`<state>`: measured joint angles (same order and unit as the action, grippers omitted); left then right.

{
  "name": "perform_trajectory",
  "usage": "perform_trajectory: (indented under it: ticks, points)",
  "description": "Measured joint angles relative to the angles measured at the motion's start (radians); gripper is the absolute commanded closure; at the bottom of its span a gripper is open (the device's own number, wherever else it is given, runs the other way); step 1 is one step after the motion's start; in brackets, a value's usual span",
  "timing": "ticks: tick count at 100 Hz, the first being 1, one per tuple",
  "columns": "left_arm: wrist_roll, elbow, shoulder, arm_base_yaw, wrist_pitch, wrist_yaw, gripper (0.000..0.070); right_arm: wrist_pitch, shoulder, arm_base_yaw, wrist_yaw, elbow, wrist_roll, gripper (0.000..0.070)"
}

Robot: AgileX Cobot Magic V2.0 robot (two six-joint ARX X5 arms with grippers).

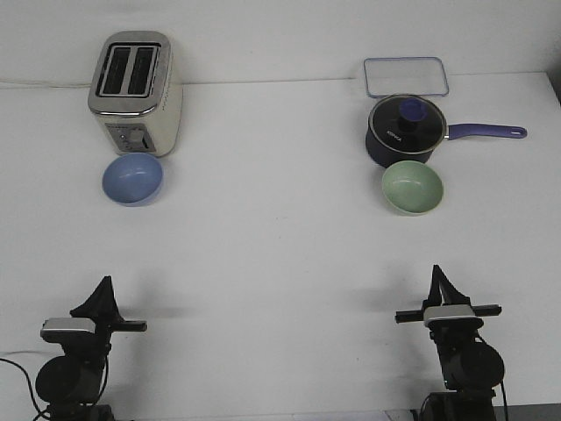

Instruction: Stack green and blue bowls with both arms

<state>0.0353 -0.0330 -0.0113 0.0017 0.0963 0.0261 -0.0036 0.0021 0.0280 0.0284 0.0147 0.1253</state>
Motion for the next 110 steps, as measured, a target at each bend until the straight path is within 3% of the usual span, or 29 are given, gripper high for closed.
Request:
perform_trajectory:
  ticks: [19,30,56,62,71,75,110]
  points:
    - [0.000,0.000,0.000,0.000,0.000,0.000,0.0685,0.002,0.000,0.000,-0.002,0.001,-0.269,0.0700]
    - [0.000,0.000,0.000,0.000,0.000,0.000,0.0685,-0.066,0.001,0.000,-0.003,0.051,-0.414,0.0700]
    - [0.000,0.000,0.000,0.000,0.000,0.000,0.0685,-0.298,0.173,0.000,-0.078,0.433,-0.492,0.0699]
    - [0.000,0.000,0.000,0.000,0.000,0.000,0.0685,-0.378,0.265,0.000,-0.078,0.531,-0.489,0.0619]
    - [0.000,0.000,0.000,0.000,0.000,0.000,0.0685,-0.496,0.420,0.000,-0.077,0.681,-0.478,0.0259]
    - [0.000,0.000,0.000,0.000,0.000,0.000,0.0685,-0.539,0.491,0.000,-0.077,0.747,-0.472,0.0184]
    - [0.000,0.000,0.000,0.000,0.000,0.000,0.0685,-0.700,1.073,0.004,-0.077,1.178,-0.360,0.0177]
